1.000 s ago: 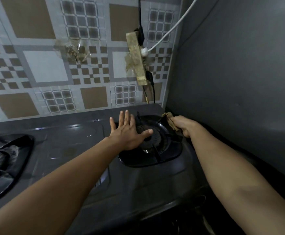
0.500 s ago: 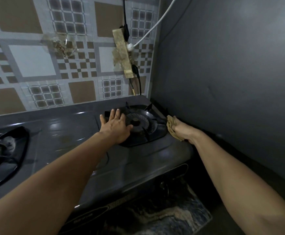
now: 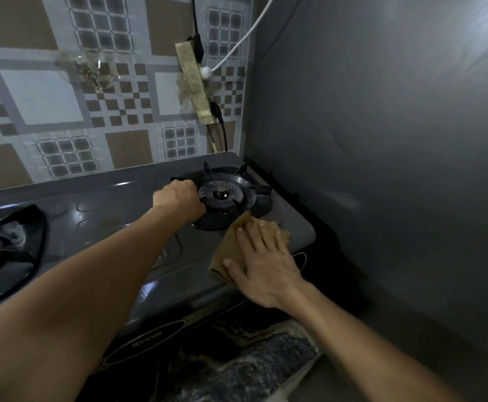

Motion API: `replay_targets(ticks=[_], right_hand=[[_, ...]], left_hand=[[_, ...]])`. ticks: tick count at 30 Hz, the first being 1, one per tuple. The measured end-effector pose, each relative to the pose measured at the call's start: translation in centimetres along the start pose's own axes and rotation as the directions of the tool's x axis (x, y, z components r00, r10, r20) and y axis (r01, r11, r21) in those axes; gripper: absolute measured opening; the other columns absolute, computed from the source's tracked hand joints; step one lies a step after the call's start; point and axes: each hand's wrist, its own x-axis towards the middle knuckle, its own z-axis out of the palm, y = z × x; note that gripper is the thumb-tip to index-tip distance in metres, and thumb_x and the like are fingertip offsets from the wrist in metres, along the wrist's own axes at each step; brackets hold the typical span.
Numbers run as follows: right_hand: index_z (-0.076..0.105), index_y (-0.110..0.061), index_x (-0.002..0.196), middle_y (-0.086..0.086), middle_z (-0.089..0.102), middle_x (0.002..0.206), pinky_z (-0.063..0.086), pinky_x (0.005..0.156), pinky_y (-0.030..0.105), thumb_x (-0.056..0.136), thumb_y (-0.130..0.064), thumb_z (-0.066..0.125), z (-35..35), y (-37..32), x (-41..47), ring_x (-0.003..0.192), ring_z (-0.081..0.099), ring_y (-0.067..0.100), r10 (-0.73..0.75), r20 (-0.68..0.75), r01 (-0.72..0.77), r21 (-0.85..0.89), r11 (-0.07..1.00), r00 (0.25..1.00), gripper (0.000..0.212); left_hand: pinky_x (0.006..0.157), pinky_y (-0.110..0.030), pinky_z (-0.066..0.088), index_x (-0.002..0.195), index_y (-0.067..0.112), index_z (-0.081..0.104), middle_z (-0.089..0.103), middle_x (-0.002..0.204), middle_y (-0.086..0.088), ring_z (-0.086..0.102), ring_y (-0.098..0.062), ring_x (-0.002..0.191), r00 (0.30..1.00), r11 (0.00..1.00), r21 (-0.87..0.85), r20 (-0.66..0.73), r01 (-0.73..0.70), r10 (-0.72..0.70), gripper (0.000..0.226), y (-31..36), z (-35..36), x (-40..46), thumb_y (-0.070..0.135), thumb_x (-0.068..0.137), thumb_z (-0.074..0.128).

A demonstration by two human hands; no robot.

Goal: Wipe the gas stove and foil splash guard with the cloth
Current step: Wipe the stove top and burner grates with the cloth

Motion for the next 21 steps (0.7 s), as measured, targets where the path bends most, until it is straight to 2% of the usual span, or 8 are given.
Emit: replay_targets(ticks=[3,7,10,12,16,19,21], right_hand=[[0.011,-0.015,0.153,0.005,0.005,0.162,-0.004,0.12,0.044,0.095,-0.058,0.016,-0.1,1.4,0.1,0.149,-0.005,0.021,0.042,-0.018,-0.041,0.038,0.998,0.999,0.072],[0.013,-0.01,0.152,0.009,0.007,0.161,0.005,0.119,0.05,0.093,-0.057,0.015,-0.2,5.5,1.7,0.148,0.0,0.028,0.292,-0.034,-0.291,0.036,0.956,0.956,0.075],[0.005,-0.012,0.153,0.012,0.002,0.162,0.013,0.118,0.05,0.093,-0.058,0.017,-1.0,8.3,2.8,0.147,0.007,0.037,0.444,0.086,-0.451,0.104,0.886,0.892,0.076],[0.003,-0.012,0.153,0.016,0.001,0.161,0.012,0.118,0.051,0.094,-0.056,0.017,-0.8,8.3,2.9,0.146,0.007,0.04,0.487,0.1,-0.496,0.127,0.859,0.868,0.075],[0.001,-0.001,0.151,0.024,-0.003,0.159,-0.001,0.118,0.054,0.094,-0.055,0.013,0.6,4.3,0.3,0.144,-0.006,0.045,0.507,-0.003,-0.501,0.15,0.852,0.862,0.08],[-0.001,0.008,0.148,0.032,-0.005,0.156,-0.006,0.117,0.056,0.081,-0.055,-0.001,1.5,-1.2,-2.8,0.142,-0.011,0.049,0.383,-0.051,-0.373,0.138,0.917,0.922,0.092],[-0.006,0.005,0.149,0.028,-0.013,0.156,-0.006,0.117,0.055,0.082,-0.057,0.007,2.0,-2.8,-3.3,0.141,-0.019,0.048,0.353,-0.026,-0.336,0.248,0.909,0.935,0.092]], left_hand=[[0.093,-0.045,0.048,0.11,0.011,0.059,0.061,0.103,-0.012,0.061,-0.035,0.099,0.999,1.0,0.009,0.049,0.02,-0.021,0.032,0.0,-0.2,0.6,0.03,0.084,0.061],[0.1,-0.053,0.043,0.113,0.013,0.058,0.062,0.109,-0.013,0.06,-0.035,0.102,0.994,0.998,-0.043,0.1,0.047,-0.043,0.04,-0.6,0.0,1.0,0.039,0.082,0.064],[0.101,-0.054,0.042,0.114,0.014,0.06,0.062,0.107,-0.012,0.06,-0.035,0.102,0.992,0.995,-0.088,0.123,0.042,-0.03,0.043,-0.8,-0.1,1.1,0.04,0.08,0.066],[0.099,-0.053,0.044,0.113,0.016,0.061,0.06,0.1,-0.009,0.06,-0.034,0.099,0.992,0.993,-0.112,0.129,0.021,-0.007,0.041,-1.0,-0.1,1.2,0.038,0.079,0.066],[0.093,-0.047,0.05,0.113,0.017,0.062,0.062,0.101,-0.009,0.059,-0.031,0.091,0.989,0.989,-0.147,0.146,-0.011,0.033,0.041,-1.3,-0.1,1.4,0.036,0.077,0.065],[0.09,-0.044,0.052,0.112,0.012,0.06,0.055,0.094,-0.008,0.058,-0.031,0.091,0.989,0.991,-0.135,0.143,-0.016,0.035,0.039,-1.4,-0.3,1.6,0.034,0.08,0.066],[0.091,-0.044,0.052,0.111,0.01,0.059,0.056,0.096,-0.01,0.059,-0.033,0.095,0.989,0.993,-0.116,0.147,-0.015,0.032,0.039,-1.4,-0.3,1.8,0.034,0.081,0.066]])
